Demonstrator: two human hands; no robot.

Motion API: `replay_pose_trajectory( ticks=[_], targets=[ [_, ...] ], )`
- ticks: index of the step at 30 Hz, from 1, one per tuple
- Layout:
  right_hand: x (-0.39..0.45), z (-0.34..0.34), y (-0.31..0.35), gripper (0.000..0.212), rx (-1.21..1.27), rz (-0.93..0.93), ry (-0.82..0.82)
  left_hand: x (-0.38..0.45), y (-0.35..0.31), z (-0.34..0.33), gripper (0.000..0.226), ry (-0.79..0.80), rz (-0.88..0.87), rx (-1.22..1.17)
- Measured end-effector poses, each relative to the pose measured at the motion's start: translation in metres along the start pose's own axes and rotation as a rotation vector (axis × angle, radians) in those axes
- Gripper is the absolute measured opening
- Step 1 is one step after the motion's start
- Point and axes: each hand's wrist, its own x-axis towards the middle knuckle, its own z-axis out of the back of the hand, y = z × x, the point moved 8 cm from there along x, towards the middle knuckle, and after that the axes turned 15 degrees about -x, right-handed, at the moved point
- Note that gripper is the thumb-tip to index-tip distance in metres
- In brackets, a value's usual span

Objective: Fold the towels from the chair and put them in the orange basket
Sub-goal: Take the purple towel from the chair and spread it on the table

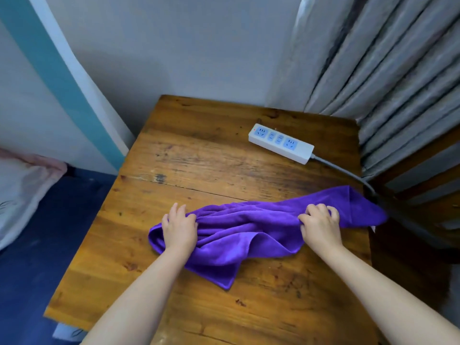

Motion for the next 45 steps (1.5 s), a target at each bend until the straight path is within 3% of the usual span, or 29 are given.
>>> replay_pose_trajectory(
  ticks=[3,6,10,12,14,16,18,20,24,28,31,33,39,42,43,45],
  targets=[
    [0.009,0.038,-0.001,0.007,0.104,-0.042,-0.198,0.006,0.008,0.010,0.030,-0.033,-0.017,-0.146],
    [0.024,0.094,0.009,0.033,0.270,-0.088,-0.432,0.005,0.025,0.031,0.030,-0.059,-0.012,-0.288],
    [0.054,0.156,0.058,0.018,0.336,-0.076,-0.600,0.003,0.083,0.064,0.029,-0.014,0.077,-0.404],
    [0.074,0.152,0.099,0.022,0.311,-0.019,-0.452,-0.001,0.122,0.085,0.024,-0.020,0.156,-0.412],
    [0.083,0.112,0.129,0.041,0.266,0.041,-0.021,-0.002,0.150,0.097,0.025,-0.026,0.224,-0.385],
    [0.072,0.078,0.151,0.049,0.276,0.049,0.210,-0.002,0.177,0.100,0.023,0.013,0.285,-0.334],
    [0.050,0.065,0.165,0.036,0.309,0.045,0.166,0.000,0.188,0.093,0.037,0.079,0.267,-0.275],
    [0.022,0.054,0.170,0.025,0.327,0.054,0.069,-0.001,0.182,0.087,0.040,0.089,0.143,-0.247],
    [-0.027,0.038,0.174,0.034,0.156,0.185,-0.031,-0.011,0.160,0.068,0.042,0.106,-0.120,-0.216],
    [-0.057,0.018,0.183,0.066,-0.020,0.295,0.019,-0.009,0.167,0.065,0.054,0.043,0.031,-0.236],
    [-0.067,0.014,0.190,0.034,-0.066,0.339,-0.045,-0.005,0.184,0.061,0.055,0.034,0.165,-0.210],
    [-0.068,0.013,0.190,0.038,-0.044,0.330,-0.072,-0.004,0.192,0.059,0.049,0.044,0.185,-0.185],
    [-0.064,0.020,0.189,0.021,-0.045,0.325,-0.119,0.005,0.192,0.060,0.030,0.082,0.141,-0.112],
    [-0.056,0.015,0.180,0.064,-0.044,0.232,-0.027,0.002,0.191,0.064,0.029,0.077,0.122,-0.138],
    [-0.054,0.016,0.179,0.065,-0.063,0.231,-0.026,0.000,0.188,0.065,0.030,0.076,0.091,-0.123],
    [-0.048,0.023,0.183,0.044,-0.082,0.265,-0.054,-0.006,0.186,0.064,0.035,0.085,0.030,-0.117]
  ],
)
